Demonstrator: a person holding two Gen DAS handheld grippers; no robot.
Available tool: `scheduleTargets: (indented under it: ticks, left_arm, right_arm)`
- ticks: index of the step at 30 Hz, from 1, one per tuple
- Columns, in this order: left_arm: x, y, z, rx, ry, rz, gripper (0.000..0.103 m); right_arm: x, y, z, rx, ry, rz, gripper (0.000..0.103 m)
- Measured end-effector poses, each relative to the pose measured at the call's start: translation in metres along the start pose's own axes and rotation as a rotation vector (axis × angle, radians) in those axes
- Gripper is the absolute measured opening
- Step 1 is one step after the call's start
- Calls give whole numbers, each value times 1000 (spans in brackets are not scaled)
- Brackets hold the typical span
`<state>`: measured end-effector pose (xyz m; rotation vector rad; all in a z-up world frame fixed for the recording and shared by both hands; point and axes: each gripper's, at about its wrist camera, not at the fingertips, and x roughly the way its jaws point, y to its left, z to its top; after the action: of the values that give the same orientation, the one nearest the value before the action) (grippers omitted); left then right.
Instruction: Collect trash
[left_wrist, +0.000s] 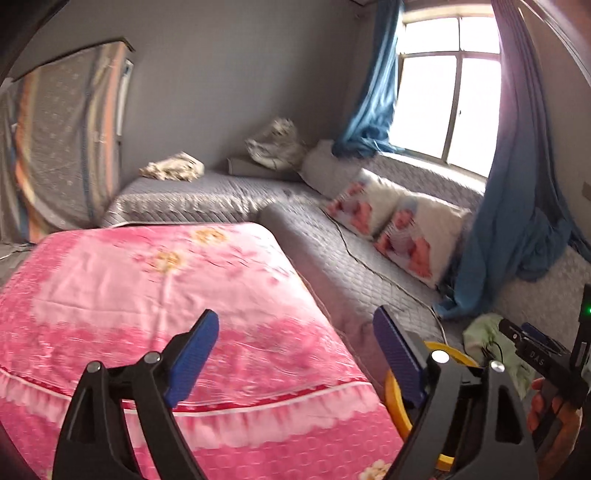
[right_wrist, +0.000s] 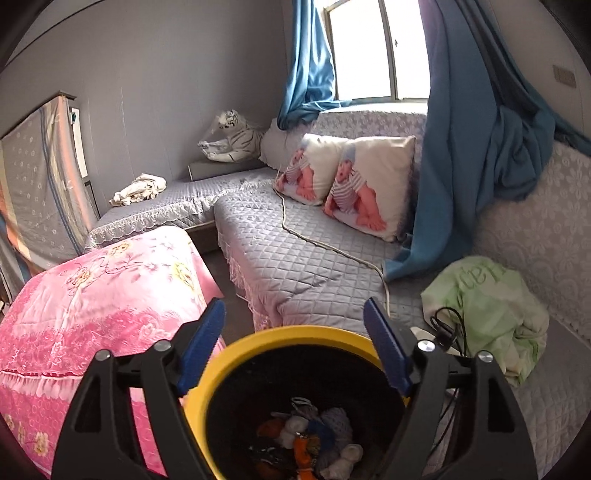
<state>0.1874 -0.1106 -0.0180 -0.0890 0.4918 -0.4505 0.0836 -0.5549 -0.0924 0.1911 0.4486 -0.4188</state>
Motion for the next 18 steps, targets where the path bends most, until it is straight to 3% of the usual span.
scheduleTargets:
  ticks: [4, 8, 10, 18]
  left_arm:
    - [-41, 29, 9, -18, -88, 76, 92]
    - [-77, 50, 14, -11, -160, 148, 95]
    - [-94, 60, 14, -18, -181, 168, 95]
    - [-158, 87, 3, -55, -274, 268, 95]
  right_arm:
    - [-11, 38, 9, -69, -18, 61, 75]
    - [-29, 75, 15, -108, -47, 138, 84]
    - [-42, 89, 16, -112, -87, 163, 93]
    - [-113, 140, 12, -170, -266, 316, 95]
